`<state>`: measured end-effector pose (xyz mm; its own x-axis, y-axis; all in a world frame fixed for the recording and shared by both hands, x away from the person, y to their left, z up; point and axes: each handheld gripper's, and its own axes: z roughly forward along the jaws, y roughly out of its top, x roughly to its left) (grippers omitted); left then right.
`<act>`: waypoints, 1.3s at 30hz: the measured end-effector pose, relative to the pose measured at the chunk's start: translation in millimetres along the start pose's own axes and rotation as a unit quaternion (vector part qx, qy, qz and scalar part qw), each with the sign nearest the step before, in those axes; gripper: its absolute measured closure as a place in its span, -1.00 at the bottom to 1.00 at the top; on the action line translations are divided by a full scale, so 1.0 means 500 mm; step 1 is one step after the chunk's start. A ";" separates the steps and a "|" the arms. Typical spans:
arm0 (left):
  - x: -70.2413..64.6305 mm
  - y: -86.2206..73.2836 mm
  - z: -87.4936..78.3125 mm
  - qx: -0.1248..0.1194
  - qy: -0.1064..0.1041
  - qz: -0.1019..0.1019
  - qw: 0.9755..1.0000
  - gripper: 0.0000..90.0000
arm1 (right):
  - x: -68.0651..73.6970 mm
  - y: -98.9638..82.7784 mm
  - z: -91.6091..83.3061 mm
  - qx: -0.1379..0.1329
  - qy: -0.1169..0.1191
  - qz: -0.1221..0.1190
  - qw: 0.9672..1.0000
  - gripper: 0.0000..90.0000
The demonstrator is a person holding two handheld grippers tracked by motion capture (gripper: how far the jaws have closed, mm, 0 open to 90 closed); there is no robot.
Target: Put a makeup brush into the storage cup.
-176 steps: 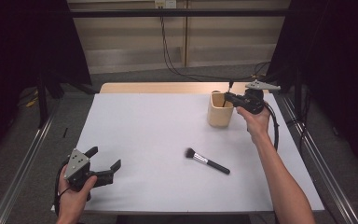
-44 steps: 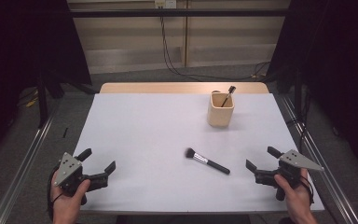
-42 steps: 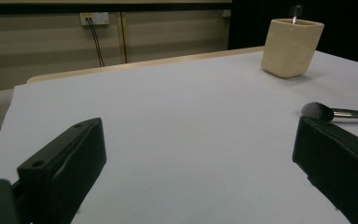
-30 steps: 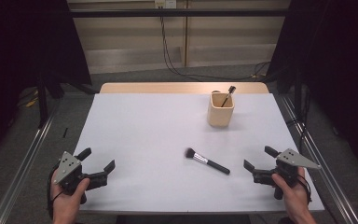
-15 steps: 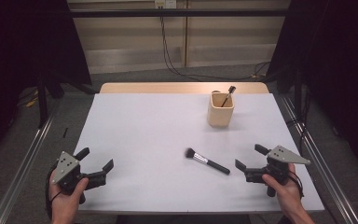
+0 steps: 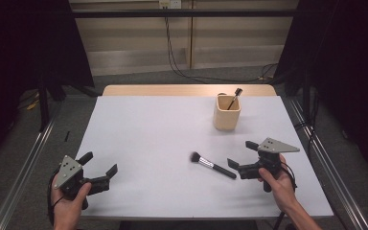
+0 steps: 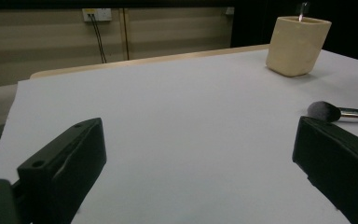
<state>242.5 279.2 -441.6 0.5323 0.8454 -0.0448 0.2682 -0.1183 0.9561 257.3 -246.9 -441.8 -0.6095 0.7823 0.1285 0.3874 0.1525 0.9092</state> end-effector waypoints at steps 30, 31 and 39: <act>-0.004 -0.001 0.000 0.003 0.000 0.012 1.000 -0.94 | 0.025 0.109 0.158 0.143 0.072 -0.064 0.985 -0.97; -0.004 -0.001 0.000 0.002 0.001 0.010 1.000 -0.94 | 0.025 0.112 0.164 0.156 0.075 -0.066 0.983 -0.97; -0.007 -0.001 0.002 0.002 -0.003 0.013 1.000 -0.94 | 0.031 0.119 0.197 0.245 0.107 -0.075 0.961 -0.93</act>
<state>241.4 275.8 -442.2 0.5441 0.8388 -0.0211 0.2572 -0.1429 0.9557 339.1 -166.2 -425.0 -0.7919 0.5951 0.1368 0.5311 0.5608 0.6352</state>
